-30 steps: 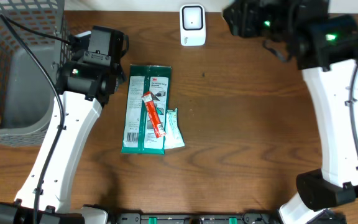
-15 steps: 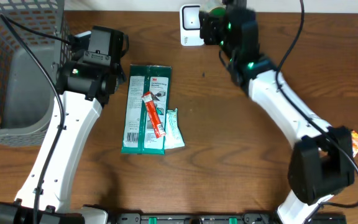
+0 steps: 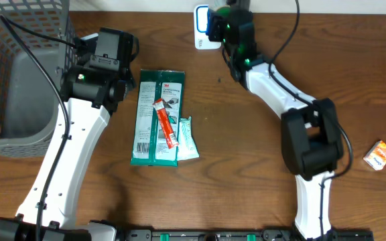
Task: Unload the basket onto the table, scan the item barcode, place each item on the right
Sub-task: 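Lift the jar and hold it under the white scanner, then carry the jar to the right edge and release it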
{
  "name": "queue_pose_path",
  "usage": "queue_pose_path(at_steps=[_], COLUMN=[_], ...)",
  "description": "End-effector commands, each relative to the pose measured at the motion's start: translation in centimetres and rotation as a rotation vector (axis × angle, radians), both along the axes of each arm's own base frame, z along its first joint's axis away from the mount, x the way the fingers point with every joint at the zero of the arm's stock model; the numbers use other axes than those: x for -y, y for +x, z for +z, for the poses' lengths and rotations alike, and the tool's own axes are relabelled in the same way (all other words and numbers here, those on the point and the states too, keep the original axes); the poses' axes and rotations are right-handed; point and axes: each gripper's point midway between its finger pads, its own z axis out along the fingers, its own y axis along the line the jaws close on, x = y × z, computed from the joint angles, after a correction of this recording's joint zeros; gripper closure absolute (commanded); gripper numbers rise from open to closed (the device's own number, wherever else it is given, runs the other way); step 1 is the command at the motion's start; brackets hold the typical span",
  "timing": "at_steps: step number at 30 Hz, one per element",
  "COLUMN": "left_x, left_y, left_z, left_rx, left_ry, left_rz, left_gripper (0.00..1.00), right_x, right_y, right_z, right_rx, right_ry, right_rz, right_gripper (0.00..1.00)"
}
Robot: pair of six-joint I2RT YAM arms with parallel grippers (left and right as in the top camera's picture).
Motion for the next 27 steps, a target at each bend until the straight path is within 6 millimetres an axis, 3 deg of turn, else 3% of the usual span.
queue_pose_path(at_steps=[1, 5, 13, 17, 22, 25, 27], left_x=[-0.3, -0.3, -0.3, -0.3, -0.3, -0.3, -0.3], left_y=[-0.1, -0.1, -0.1, -0.1, -0.1, -0.1, -0.1], left_z=[-0.3, -0.3, -0.3, -0.3, -0.3, -0.3, -0.3], left_rx=[-0.014, -0.014, -0.015, -0.014, -0.014, -0.014, -0.015], left_ry=[0.021, 0.021, 0.021, 0.021, 0.021, 0.021, 0.021], left_rz=[-0.001, -0.001, -0.001, -0.001, -0.001, -0.002, -0.001], left_gripper=[0.18, 0.18, 0.18, 0.18, 0.18, 0.18, 0.18], right_x=[-2.3, -2.7, -4.1, -4.5, -4.4, -4.6, -4.5], right_y=[1.9, 3.1, 4.2, 4.2, 4.4, 4.0, 3.3], right_z=[4.7, 3.8, -1.1, -1.9, -1.1, 0.6, 2.8], right_rx=[0.089, 0.073, 0.067, 0.061, 0.094, 0.105, 0.097], right_ry=[0.022, 0.015, 0.022, 0.024, 0.029, 0.028, 0.029], right_rz=[0.044, 0.044, 0.054, 0.073, 0.076, 0.118, 0.139], right_gripper=[0.99, 0.99, 0.99, 0.99, 0.99, 0.99, 0.99])
